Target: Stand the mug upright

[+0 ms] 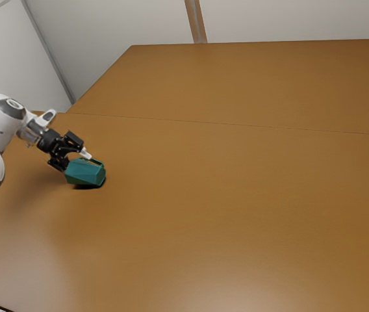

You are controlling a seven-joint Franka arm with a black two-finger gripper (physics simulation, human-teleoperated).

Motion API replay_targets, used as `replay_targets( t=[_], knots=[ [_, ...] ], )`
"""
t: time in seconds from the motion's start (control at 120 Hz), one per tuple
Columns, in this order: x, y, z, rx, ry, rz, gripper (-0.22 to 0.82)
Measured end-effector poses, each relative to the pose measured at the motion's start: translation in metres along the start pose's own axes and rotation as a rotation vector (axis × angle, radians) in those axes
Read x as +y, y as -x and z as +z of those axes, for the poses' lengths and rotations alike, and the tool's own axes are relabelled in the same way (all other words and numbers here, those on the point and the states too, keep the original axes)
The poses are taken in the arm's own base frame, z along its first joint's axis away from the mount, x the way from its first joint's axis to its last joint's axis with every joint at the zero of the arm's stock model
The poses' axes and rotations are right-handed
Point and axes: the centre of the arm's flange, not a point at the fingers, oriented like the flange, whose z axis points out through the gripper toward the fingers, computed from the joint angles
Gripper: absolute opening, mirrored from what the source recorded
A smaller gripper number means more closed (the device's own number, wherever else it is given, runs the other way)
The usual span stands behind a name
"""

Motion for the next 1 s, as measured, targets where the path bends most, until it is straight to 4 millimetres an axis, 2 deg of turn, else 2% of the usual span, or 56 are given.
replay_targets(
  t=[0.083,0.175,0.375,0.542,0.575,0.742,0.8,1.0],
  knots=[
    [-0.001,0.0,0.003,-0.012,0.001,0.005,0.15],
    [0.003,0.0,0.002,-0.016,-0.001,0.017,0.05],
    [0.027,-0.004,-0.001,-0.014,0.001,0.067,-0.11],
    [0.041,-0.005,0.001,-0.022,0.001,0.091,-0.15],
    [0.051,-0.004,0.0,-0.025,-0.015,0.109,-0.15],
    [0.138,0.012,0.001,-0.058,-0.213,0.232,-0.17],
    [0.164,0.027,0.013,-0.071,-0.3,0.265,-0.17],
    [0.232,0.083,0.058,-0.041,-0.588,0.365,-0.17]
  ],
)
